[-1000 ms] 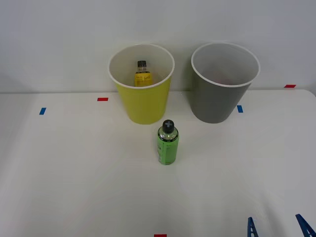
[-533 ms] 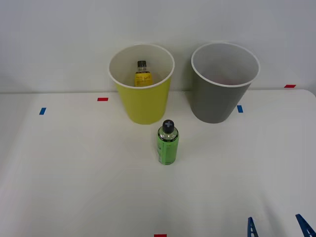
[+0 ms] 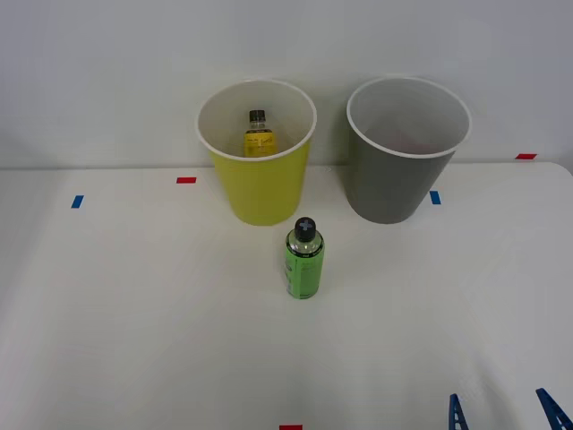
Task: Put cans in the gray bin, plastic bottles in the light green bin
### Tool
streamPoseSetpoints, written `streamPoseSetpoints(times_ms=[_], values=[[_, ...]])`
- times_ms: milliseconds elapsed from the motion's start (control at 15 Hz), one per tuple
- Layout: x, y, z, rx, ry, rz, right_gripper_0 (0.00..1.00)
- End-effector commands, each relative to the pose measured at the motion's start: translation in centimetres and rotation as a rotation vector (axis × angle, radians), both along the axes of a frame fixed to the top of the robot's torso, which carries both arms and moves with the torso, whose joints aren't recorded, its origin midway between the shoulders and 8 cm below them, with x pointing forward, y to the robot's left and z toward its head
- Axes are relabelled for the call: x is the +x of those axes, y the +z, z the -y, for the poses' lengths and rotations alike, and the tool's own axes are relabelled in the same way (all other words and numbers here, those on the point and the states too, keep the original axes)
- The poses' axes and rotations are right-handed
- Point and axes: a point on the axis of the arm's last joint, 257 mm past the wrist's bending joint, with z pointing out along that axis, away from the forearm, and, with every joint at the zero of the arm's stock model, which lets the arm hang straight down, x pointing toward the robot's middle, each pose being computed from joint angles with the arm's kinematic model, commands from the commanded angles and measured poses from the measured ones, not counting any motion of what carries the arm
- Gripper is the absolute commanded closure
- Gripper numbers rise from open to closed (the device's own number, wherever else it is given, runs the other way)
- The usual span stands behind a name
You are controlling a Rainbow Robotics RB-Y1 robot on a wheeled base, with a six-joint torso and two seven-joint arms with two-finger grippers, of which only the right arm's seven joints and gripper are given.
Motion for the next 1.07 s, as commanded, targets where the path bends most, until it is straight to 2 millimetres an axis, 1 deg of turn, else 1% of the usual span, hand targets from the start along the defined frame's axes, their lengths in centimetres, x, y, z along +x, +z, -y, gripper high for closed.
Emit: streamPoseSetpoints(times_ms=[67, 1067], values=[[0.0, 0.0, 0.0, 0.0, 0.0, 0.0, 0.0], [0.0, 0.0, 0.0, 0.0, 0.0, 0.0, 0.0]])
